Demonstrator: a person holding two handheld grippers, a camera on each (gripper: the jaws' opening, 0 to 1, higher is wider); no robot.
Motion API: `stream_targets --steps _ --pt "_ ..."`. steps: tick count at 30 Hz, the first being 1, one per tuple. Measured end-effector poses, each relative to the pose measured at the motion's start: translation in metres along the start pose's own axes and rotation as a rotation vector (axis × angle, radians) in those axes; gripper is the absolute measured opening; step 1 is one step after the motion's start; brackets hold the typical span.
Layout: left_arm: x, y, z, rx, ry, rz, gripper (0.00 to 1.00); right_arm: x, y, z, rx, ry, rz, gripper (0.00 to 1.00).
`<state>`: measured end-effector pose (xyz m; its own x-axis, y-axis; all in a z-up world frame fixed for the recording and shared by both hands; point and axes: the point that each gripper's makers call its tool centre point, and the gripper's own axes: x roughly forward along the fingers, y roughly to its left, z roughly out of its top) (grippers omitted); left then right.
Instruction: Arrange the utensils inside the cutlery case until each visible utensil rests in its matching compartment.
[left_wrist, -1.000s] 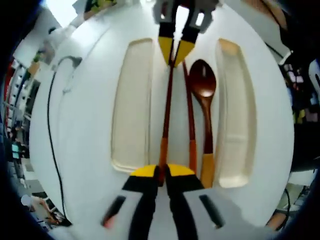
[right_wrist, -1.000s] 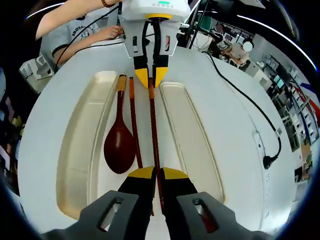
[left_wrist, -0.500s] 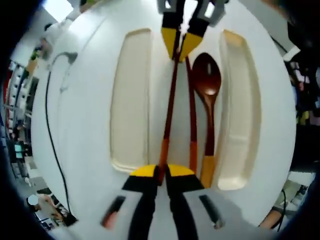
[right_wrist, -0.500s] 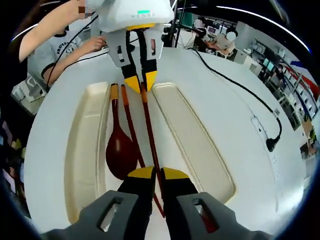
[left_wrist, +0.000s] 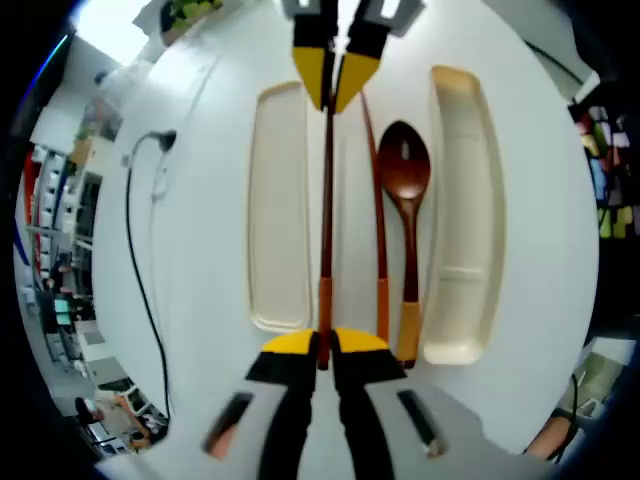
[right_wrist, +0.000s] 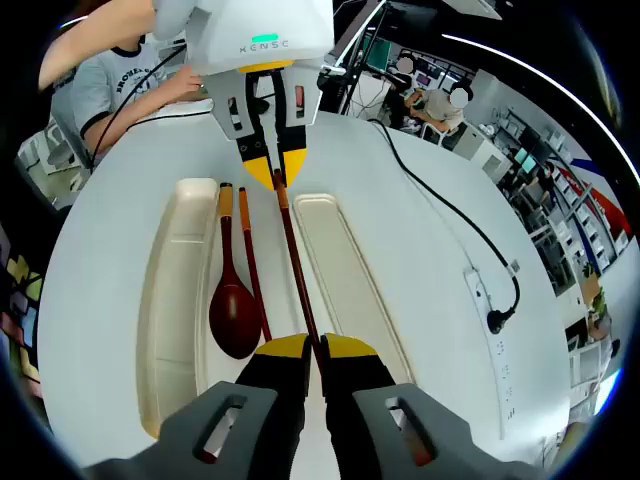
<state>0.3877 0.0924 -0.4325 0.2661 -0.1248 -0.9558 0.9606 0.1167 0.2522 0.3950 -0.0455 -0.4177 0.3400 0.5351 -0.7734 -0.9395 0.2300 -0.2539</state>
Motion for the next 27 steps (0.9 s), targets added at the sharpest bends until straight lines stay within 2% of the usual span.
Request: stream_targets --steps 3,4,10,11,13,14,15,18,19,21,24,27 --pt "-0.014 -0.006 0.005 0.011 -0.025 0.007 0.05 -0.016 0.004 0.006 -0.017 -0.014 -0.018 0.02" --pt "-0.018 -0.01 0.007 0.037 -0.035 0.014 0.05 -0.02 0.007 0.006 -0.039 -0.009 -0.016 0.02" --pt "-0.044 -0.032 0.017 0.066 -0.053 0.01 0.05 -0.05 0.027 0.01 -0.082 -0.007 -0.023 0.02" --pt "-0.047 -0.037 0.018 0.068 -0.058 -0.003 0.05 -0.053 0.029 0.01 -0.074 -0.012 -0.026 0.02" --pt "-0.05 -0.046 0.019 0.069 -0.059 -0.002 0.06 -0.058 0.042 0.008 -0.005 -0.023 -0.025 0.02" --pt "-0.051 -0.053 0.02 0.091 -0.067 -0.012 0.06 -0.059 0.053 0.004 -0.041 -0.011 0.0 0.02" --pt "-0.051 -0.064 0.021 0.107 -0.074 -0.03 0.06 -0.06 0.06 0.002 -0.089 -0.014 -0.004 0.02" --pt "-0.045 -0.082 0.018 0.141 -0.059 -0.06 0.06 -0.058 0.08 -0.005 -0.107 -0.004 0.015 0.02" --pt "-0.044 -0.084 0.015 0.168 -0.044 -0.06 0.06 -0.056 0.086 -0.005 -0.11 -0.003 0.025 0.02" --pt "-0.042 -0.088 0.012 0.172 -0.033 -0.068 0.06 -0.054 0.096 -0.005 -0.114 0.01 0.049 0.02" --pt "-0.039 -0.092 0.007 0.166 -0.023 -0.085 0.06 -0.052 0.099 -0.003 -0.144 0.006 0.063 0.02" --pt "-0.04 -0.095 0.008 0.152 -0.039 -0.103 0.06 -0.052 0.098 -0.006 -0.129 0.014 0.082 0.02"
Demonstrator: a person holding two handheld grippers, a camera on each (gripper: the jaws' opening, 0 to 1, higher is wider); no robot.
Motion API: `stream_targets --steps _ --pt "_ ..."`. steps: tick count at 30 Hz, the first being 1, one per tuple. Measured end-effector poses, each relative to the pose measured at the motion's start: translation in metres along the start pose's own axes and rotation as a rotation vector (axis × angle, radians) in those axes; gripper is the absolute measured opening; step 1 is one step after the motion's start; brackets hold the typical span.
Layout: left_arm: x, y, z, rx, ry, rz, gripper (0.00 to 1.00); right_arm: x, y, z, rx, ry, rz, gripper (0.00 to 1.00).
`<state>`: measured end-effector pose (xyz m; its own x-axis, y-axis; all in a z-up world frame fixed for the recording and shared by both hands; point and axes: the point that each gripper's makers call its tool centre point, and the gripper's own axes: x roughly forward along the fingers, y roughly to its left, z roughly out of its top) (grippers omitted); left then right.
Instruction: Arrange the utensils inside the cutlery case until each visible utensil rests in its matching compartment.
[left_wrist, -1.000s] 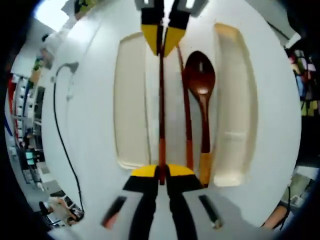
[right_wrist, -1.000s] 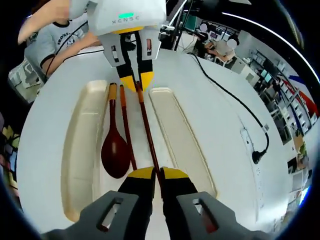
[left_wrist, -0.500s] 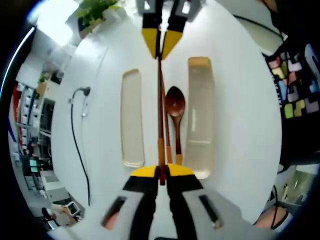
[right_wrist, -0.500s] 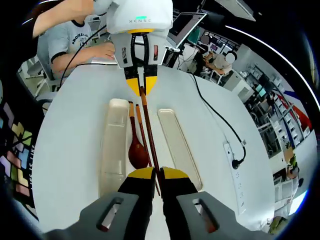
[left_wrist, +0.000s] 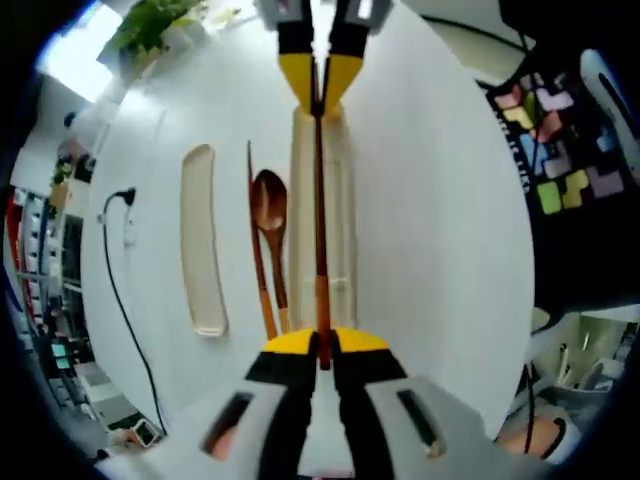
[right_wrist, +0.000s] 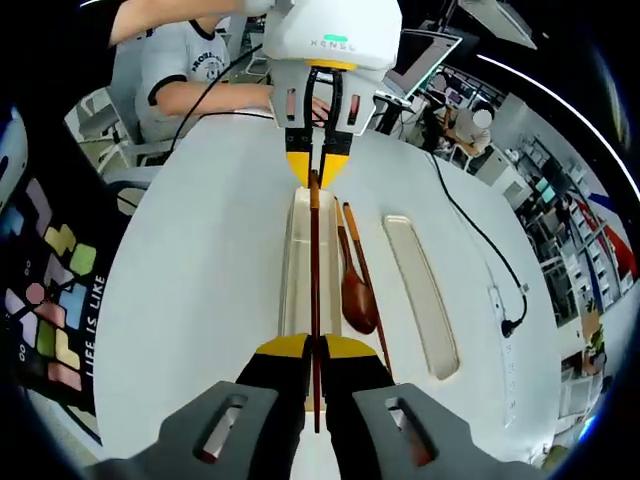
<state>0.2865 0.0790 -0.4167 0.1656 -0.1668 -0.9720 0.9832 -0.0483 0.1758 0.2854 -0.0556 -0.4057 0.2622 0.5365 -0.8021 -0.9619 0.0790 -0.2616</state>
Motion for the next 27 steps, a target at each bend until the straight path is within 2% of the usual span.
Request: stream_targets --steps 3,6,19,22,27 --pt "-0.001 0.002 0.003 -0.016 -0.035 -0.011 0.06 0.002 -0.002 -0.006 0.017 0.004 0.008 0.02" --pt "0.005 0.0 0.003 -0.032 -0.048 -0.037 0.06 0.008 0.001 -0.01 0.076 -0.018 0.041 0.02" --pt "0.026 0.003 -0.003 -0.065 -0.057 -0.066 0.06 0.023 0.006 -0.015 0.131 -0.017 0.071 0.02" --pt "0.027 -0.001 -0.006 -0.087 -0.041 -0.092 0.06 0.024 0.008 -0.013 0.129 -0.026 0.081 0.02" --pt "0.026 0.001 -0.005 -0.089 -0.051 -0.091 0.06 0.026 0.01 -0.016 0.134 -0.007 0.094 0.02"
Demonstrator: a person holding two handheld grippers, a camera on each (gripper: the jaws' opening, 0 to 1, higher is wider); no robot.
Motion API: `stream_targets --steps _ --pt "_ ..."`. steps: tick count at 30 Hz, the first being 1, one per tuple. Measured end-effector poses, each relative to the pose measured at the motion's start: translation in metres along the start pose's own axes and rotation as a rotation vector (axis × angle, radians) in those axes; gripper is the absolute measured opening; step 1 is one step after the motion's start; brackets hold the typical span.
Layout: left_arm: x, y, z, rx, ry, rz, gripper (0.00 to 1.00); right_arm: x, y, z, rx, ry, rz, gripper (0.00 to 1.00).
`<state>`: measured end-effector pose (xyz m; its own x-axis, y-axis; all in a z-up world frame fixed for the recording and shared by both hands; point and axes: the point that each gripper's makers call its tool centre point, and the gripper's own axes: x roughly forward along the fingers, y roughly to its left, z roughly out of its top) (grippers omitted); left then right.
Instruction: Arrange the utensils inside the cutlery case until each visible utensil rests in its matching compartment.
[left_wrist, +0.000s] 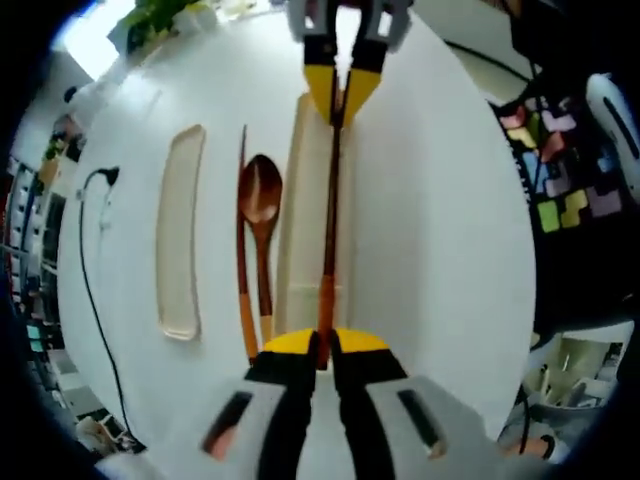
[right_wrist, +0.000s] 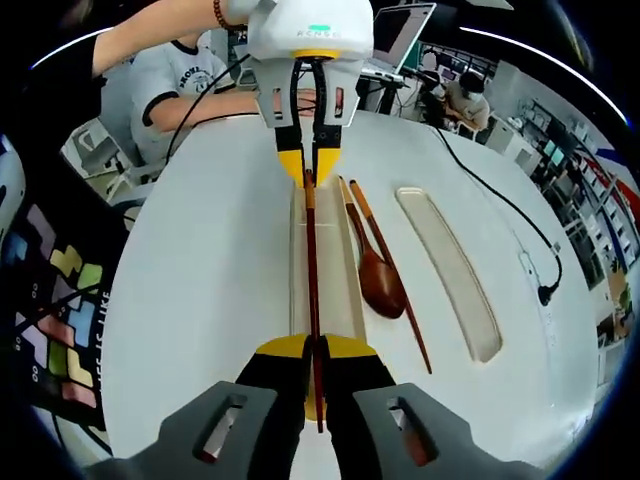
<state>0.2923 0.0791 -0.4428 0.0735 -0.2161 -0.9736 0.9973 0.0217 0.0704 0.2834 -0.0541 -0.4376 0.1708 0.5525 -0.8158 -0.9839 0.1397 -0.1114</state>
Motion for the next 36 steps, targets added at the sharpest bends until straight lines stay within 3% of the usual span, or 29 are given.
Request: stream_targets --steps 12,14,21,36 --pt "0.003 -0.006 -0.008 -0.018 -0.007 -0.01 0.06 0.008 0.001 0.004 0.055 -0.009 0.03 0.03" --pt "0.004 -0.006 -0.008 -0.026 -0.019 -0.005 0.06 0.009 -0.005 0.004 0.058 -0.016 -0.004 0.03" --pt "0.004 -0.008 -0.007 -0.038 -0.032 -0.013 0.06 0.012 0.0 0.002 0.08 -0.019 0.027 0.03" --pt "-0.002 -0.011 0.0 -0.045 -0.096 -0.022 0.07 0.007 -0.002 0.005 0.099 -0.048 0.017 0.06"
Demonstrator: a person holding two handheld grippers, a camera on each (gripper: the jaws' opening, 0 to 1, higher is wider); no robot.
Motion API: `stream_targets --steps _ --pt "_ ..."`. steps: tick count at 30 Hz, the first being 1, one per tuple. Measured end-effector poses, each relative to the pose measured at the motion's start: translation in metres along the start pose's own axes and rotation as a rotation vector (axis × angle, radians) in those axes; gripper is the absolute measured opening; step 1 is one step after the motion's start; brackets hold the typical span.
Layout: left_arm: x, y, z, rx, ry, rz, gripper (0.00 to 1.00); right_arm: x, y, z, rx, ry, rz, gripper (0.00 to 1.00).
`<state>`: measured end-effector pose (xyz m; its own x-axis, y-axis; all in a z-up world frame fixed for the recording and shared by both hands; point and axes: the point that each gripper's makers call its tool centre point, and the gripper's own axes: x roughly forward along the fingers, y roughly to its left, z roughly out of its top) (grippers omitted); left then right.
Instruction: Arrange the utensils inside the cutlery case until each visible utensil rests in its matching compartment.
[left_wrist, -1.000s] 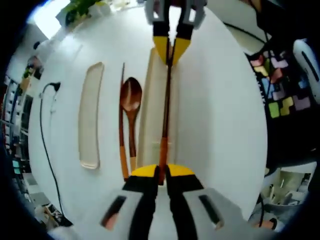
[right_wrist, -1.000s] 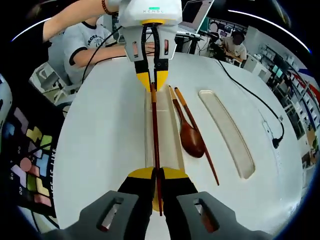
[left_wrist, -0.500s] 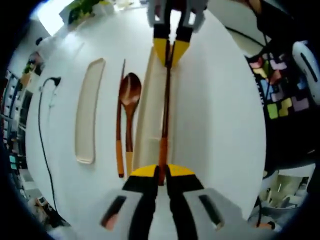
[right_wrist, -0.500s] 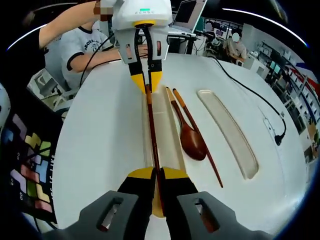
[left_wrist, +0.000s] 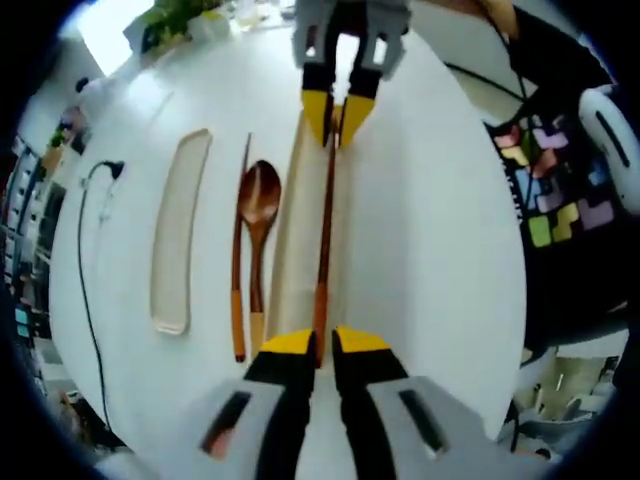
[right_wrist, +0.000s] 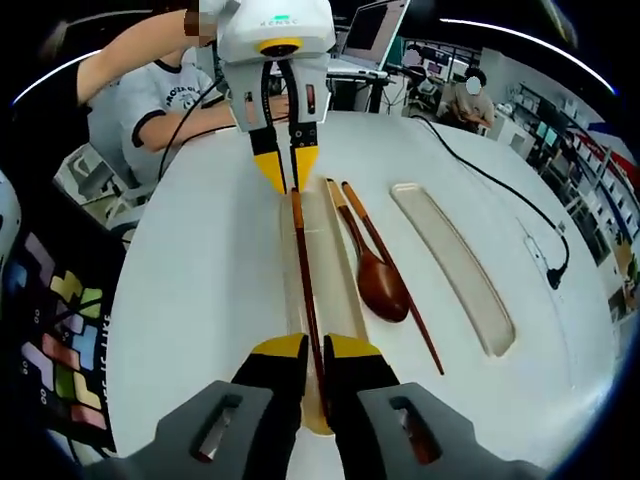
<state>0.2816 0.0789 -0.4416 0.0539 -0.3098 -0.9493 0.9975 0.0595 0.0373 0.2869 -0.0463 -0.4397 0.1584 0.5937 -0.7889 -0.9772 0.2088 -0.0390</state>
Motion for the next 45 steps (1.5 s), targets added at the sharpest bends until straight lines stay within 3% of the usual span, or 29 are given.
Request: stream_targets --steps 7,13,17,21,24,29,34,39,45 --pt "-0.008 0.009 0.007 0.019 -0.04 0.054 0.07 -0.006 0.0 -0.001 0.021 -0.009 -0.004 0.07" --pt "-0.028 0.018 0.021 0.015 -0.103 0.09 0.07 -0.023 -0.013 0.009 0.016 -0.048 -0.052 0.12" --pt "-0.039 0.023 0.023 0.043 -0.106 0.126 0.07 -0.033 -0.019 0.018 0.006 -0.078 -0.068 0.12" --pt "-0.05 0.031 0.032 0.032 -0.154 0.151 0.07 -0.044 -0.028 0.032 -0.011 -0.117 -0.1 0.12" --pt "-0.053 0.039 0.031 0.036 -0.144 0.182 0.07 -0.051 -0.034 0.04 -0.022 -0.135 -0.122 0.12" --pt "-0.05 0.047 0.032 0.046 -0.132 0.202 0.08 -0.052 -0.046 0.042 -0.018 -0.147 -0.159 0.17" --pt "-0.036 0.058 0.038 0.056 -0.13 0.215 0.1 -0.045 -0.056 0.032 0.004 -0.123 -0.167 0.17" --pt "-0.021 0.068 0.034 0.058 -0.091 0.219 0.14 -0.042 -0.071 0.021 0.008 -0.088 -0.19 0.17" --pt "-0.017 0.08 0.037 0.022 -0.113 0.231 0.17 -0.034 -0.08 0.014 -0.001 -0.062 -0.201 0.17"
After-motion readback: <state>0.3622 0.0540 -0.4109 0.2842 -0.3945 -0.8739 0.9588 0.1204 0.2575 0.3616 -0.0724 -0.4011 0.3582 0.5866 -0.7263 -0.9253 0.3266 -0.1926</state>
